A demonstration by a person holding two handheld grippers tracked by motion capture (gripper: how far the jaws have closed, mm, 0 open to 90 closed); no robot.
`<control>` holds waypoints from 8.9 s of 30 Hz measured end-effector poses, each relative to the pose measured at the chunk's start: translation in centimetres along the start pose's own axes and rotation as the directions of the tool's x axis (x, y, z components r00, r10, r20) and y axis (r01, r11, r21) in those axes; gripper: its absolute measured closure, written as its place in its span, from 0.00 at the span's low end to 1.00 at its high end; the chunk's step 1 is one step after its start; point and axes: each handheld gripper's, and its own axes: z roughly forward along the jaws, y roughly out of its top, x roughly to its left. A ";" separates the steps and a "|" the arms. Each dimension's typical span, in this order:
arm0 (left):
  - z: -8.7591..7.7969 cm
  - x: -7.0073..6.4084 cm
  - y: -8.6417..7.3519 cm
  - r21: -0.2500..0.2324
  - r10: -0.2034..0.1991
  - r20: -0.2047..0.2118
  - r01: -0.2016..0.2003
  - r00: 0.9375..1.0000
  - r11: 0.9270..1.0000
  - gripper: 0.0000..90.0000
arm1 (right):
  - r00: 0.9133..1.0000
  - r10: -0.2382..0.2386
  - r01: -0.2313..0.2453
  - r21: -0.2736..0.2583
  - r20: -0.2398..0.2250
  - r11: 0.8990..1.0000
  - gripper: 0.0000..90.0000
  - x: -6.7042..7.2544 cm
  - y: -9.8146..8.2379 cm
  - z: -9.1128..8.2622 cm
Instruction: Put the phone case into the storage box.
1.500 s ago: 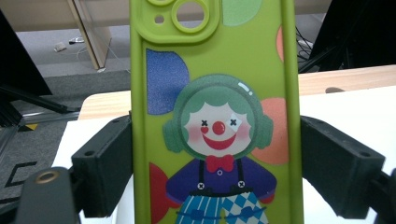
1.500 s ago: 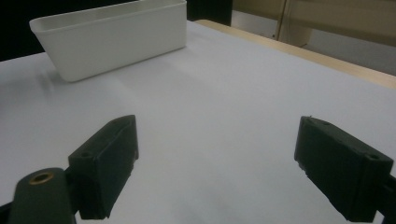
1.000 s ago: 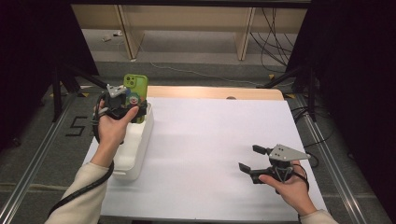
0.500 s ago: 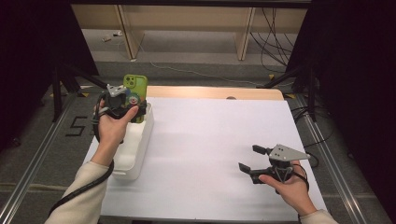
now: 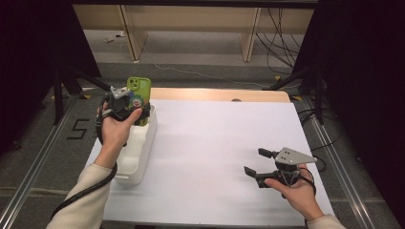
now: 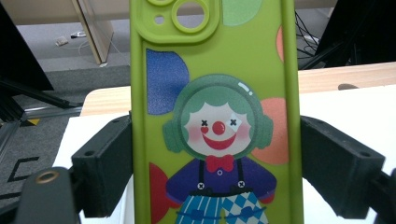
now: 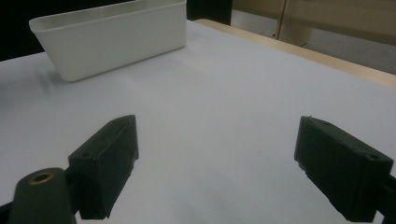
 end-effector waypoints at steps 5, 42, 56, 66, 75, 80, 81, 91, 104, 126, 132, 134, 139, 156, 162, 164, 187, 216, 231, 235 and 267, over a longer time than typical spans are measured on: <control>0.2 0.0 0.0 0.002 -0.005 0.000 0.005 1.000 1.000 0.18 | 1.000 0.001 -0.001 0.001 0.000 1.000 0.16 0.0 0.0 0.0; 1.4 1.0 -0.1 0.014 0.007 -0.011 -0.007 1.000 1.000 0.18 | 1.000 -0.001 0.001 0.003 0.000 1.000 0.16 -0.1 0.0 0.0; 1.9 1.1 -0.1 0.016 0.020 -0.011 -0.020 1.000 1.000 0.18 | 1.000 -0.001 0.001 0.003 0.000 1.000 0.16 -0.1 -0.1 0.0; 2.2 1.1 -0.1 0.020 0.022 -0.013 -0.022 1.000 1.000 0.18 | 1.000 -0.001 0.001 0.002 0.000 1.000 0.16 -0.1 0.0 0.0; 2.5 1.2 -0.1 0.025 0.020 -0.015 -0.020 1.000 0.999 0.18 | 1.000 -0.001 0.001 0.004 -0.002 1.000 0.16 -0.1 -0.1 0.0; 2.7 1.3 -0.2 0.030 0.020 -0.018 -0.019 1.000 0.999 0.18 | 1.000 0.000 0.000 0.001 -0.003 1.000 0.16 -0.1 -0.1 0.0; 2.7 1.4 -0.2 0.030 0.019 -0.017 -0.018 1.000 0.999 0.18 | 1.000 0.000 0.000 0.000 -0.003 1.000 0.16 -0.1 -0.1 0.0; 2.9 1.5 -0.2 0.031 0.017 -0.020 -0.016 1.000 0.999 0.18 | 1.000 -0.001 0.001 0.001 -0.003 1.000 0.16 -0.1 -0.1 0.0; 3.0 1.5 -0.1 0.030 0.022 -0.018 -0.022 1.000 0.999 0.18 | 1.000 -0.005 0.005 -0.003 0.001 1.000 0.16 -0.1 0.0 -0.1; 4.0 1.5 -0.3 0.050 0.027 -0.016 -0.026 0.999 0.998 0.18 | 1.000 -0.003 0.003 -0.002 0.002 1.000 0.16 -0.1 0.0 -0.1; 4.2 1.6 -0.4 0.054 0.033 -0.019 -0.032 0.999 0.998 0.18 | 1.000 -0.002 0.002 -0.003 -0.001 1.000 0.16 -0.1 0.0 -0.1; 4.3 1.6 -0.5 0.056 0.033 -0.017 -0.032 0.999 0.998 0.18 | 1.000 -0.002 0.002 -0.003 -0.001 1.000 0.16 -0.1 0.0 -0.1; 4.5 1.6 -0.5 0.058 0.034 -0.018 -0.033 0.999 0.998 0.18 | 1.000 -0.001 0.001 -0.004 -0.001 1.000 0.16 -0.1 0.0 -0.1; 4.9 1.7 -0.7 0.059 0.036 -0.009 -0.035 0.999 0.998 0.18 | 1.000 0.000 0.000 -0.004 -0.002 1.000 0.16 -0.2 0.0 -0.1; 5.0 1.8 -0.8 0.062 0.040 -0.007 -0.039 0.999 0.997 0.18 | 1.000 0.000 0.000 -0.004 -0.002 1.000 0.16 -0.1 0.0 -0.1; 5.1 1.8 -0.9 0.064 0.040 -0.008 -0.039 0.999 0.997 0.18 | 1.000 0.000 0.000 -0.003 -0.004 1.000 0.16 -0.1 0.0 -0.1; 5.8 2.1 -1.2 0.076 0.043 -0.010 -0.042 0.999 0.996 0.17 | 1.000 0.000 0.000 -0.002 -0.004 1.000 0.16 -0.2 0.0 -0.1; 6.3 2.3 -1.7 0.095 0.041 -0.019 -0.039 0.999 0.995 0.17 | 1.000 0.000 0.000 -0.002 -0.003 1.000 0.16 -0.2 -0.1 0.0; 6.5 2.4 -2.0 0.103 0.044 -0.022 -0.042 0.999 0.994 0.17 | 1.000 0.000 0.000 -0.001 -0.004 1.000 0.16 -0.2 0.0 0.0; 6.6 2.4 -2.1 0.106 0.043 -0.021 -0.040 0.999 0.994 0.17 | 1.000 0.002 -0.002 -0.001 -0.005 1.000 0.16 -0.2 -0.1 0.0; 7.3 2.6 -2.7 0.125 0.039 -0.026 -0.036 0.999 0.991 0.17 | 1.000 0.001 -0.001 -0.003 -0.006 1.000 0.16 -0.2 0.0 0.0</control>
